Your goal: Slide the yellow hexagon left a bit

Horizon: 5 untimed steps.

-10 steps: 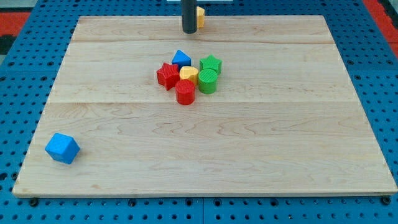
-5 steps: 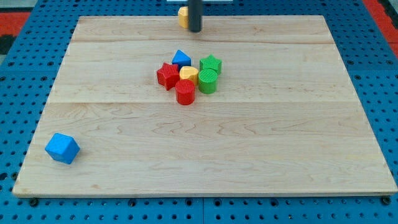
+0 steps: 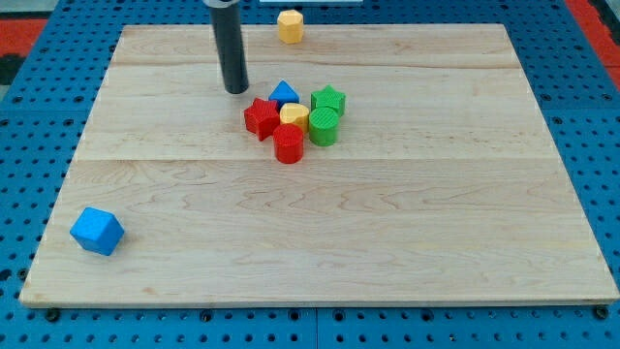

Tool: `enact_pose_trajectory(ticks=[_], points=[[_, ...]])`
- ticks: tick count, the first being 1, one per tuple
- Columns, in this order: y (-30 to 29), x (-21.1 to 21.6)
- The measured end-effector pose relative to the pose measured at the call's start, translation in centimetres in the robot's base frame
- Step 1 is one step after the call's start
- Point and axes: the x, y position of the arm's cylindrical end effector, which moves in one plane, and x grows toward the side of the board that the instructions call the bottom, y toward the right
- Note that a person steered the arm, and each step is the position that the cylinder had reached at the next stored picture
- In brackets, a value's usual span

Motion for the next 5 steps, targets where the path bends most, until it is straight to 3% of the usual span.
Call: enact_pose_trajectory(ticks=[1, 3, 4, 5], points=[[-3.9, -2.4], [-0.5, -12.6], [-0.5, -12.6], [3.5, -12.6]])
